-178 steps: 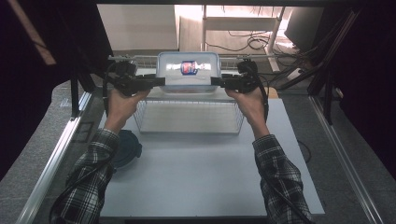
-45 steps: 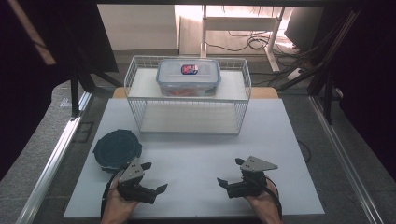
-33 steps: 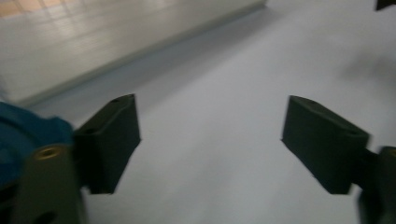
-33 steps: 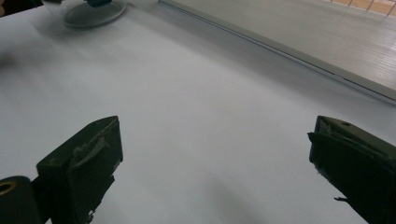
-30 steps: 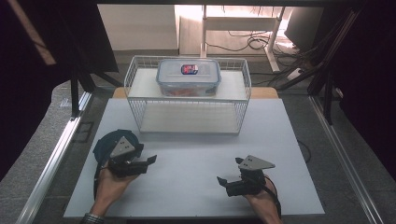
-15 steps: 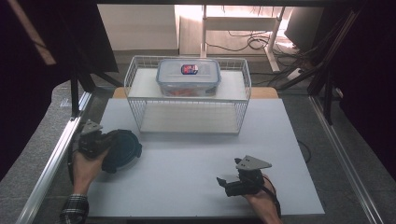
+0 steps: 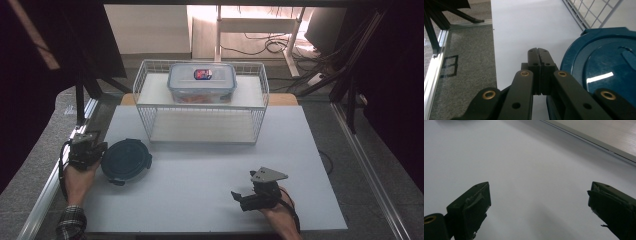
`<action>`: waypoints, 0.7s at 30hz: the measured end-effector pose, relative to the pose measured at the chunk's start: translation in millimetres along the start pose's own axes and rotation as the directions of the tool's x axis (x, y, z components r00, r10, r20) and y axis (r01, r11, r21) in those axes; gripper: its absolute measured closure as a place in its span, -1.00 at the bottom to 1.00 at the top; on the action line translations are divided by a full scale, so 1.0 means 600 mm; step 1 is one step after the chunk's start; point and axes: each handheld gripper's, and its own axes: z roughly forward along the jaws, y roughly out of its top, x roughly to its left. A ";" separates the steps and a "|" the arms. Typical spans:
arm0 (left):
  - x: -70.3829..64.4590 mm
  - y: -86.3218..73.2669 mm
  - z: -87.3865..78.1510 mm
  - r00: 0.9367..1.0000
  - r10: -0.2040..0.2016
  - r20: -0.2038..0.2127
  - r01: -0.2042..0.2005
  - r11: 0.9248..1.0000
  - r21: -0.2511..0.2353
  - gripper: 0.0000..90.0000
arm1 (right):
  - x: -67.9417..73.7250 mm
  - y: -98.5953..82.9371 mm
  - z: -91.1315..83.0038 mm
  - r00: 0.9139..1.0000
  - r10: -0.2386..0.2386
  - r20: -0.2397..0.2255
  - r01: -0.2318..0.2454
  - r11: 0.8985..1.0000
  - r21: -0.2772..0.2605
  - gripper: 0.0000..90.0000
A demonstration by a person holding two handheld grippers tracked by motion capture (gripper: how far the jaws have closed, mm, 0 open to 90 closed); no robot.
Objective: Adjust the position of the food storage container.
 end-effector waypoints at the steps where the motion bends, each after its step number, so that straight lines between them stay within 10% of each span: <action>1: 0.000 0.000 0.000 1.000 -0.004 0.001 0.004 1.000 -0.001 1.00 | 0.000 0.000 0.000 1.000 0.000 0.000 0.000 1.000 0.002 -0.91; 10: -0.018 -0.001 -0.001 0.999 -0.023 0.026 0.023 1.000 0.003 1.00 | 0.001 -0.001 0.006 1.000 -0.009 -0.003 0.009 1.000 0.015 -0.91; 21: -0.092 0.000 0.007 0.989 0.052 0.135 -0.062 0.996 0.069 1.00 | 0.001 -0.001 0.006 1.000 -0.011 -0.003 0.011 1.000 0.026 -0.91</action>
